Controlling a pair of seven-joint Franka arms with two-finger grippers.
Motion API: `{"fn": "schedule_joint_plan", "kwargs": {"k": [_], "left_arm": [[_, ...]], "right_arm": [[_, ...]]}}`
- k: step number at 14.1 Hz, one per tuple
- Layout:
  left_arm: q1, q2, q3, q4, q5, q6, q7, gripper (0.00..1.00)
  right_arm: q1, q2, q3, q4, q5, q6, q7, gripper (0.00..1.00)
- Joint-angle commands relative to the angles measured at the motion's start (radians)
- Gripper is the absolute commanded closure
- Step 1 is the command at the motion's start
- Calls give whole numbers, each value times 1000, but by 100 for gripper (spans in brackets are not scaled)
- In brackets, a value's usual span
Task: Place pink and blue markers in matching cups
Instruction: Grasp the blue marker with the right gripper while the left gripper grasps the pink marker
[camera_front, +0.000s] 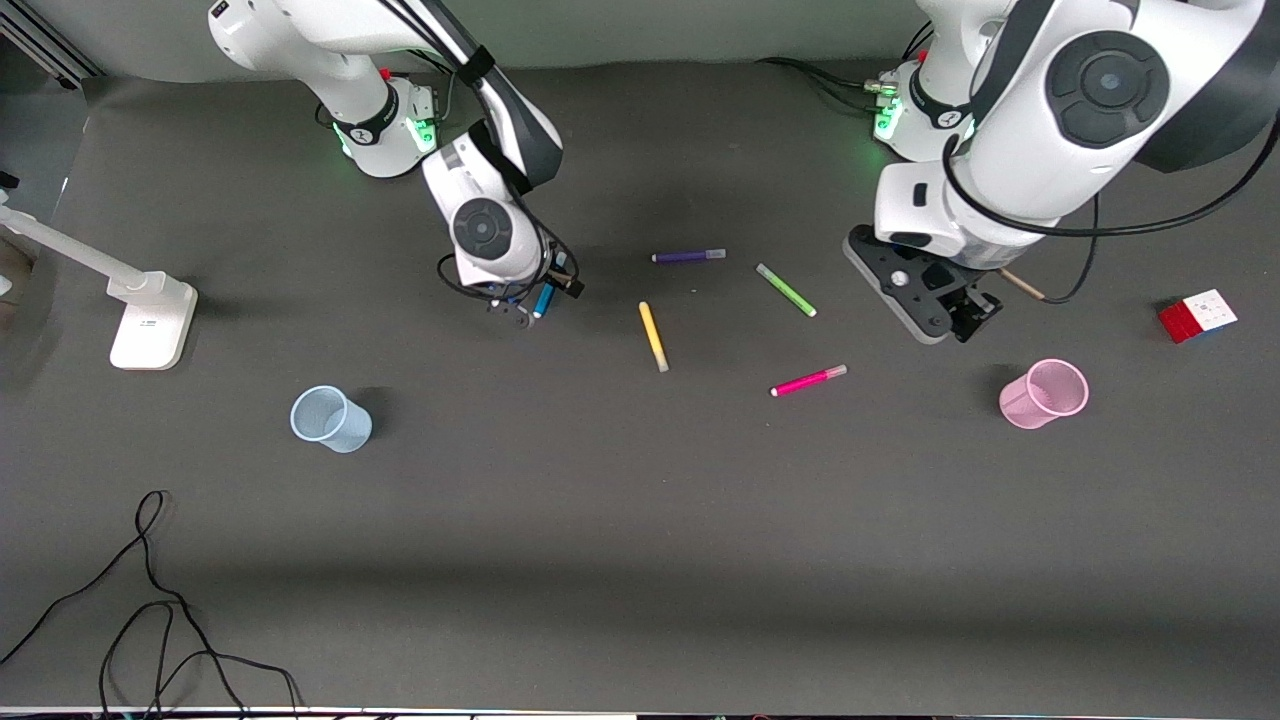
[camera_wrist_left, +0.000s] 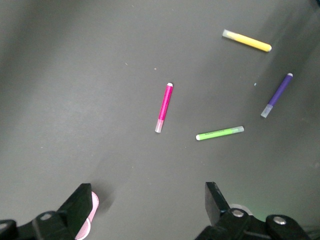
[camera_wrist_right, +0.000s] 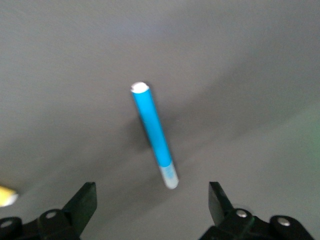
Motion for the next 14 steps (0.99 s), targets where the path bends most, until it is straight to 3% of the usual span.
{"fn": "schedule_joint_plan", "kwargs": {"k": [1,6,11,14], "left_arm": [[-1,-23,6,-90,7,37,34,0],[-14,-20,6,-289,10,277,35,0],[-24,0,6,-527,27,622,35,0],[-23,99,7,-572,68,762,38,0]], "right_arm": [[17,16,-12,-39,18,56,10,5],[97,67,-12,-89,31,194,10,22],[120,93,-12,-89,40,214,10,67],[119,91,-15,-89,40,214,10,93]]}}
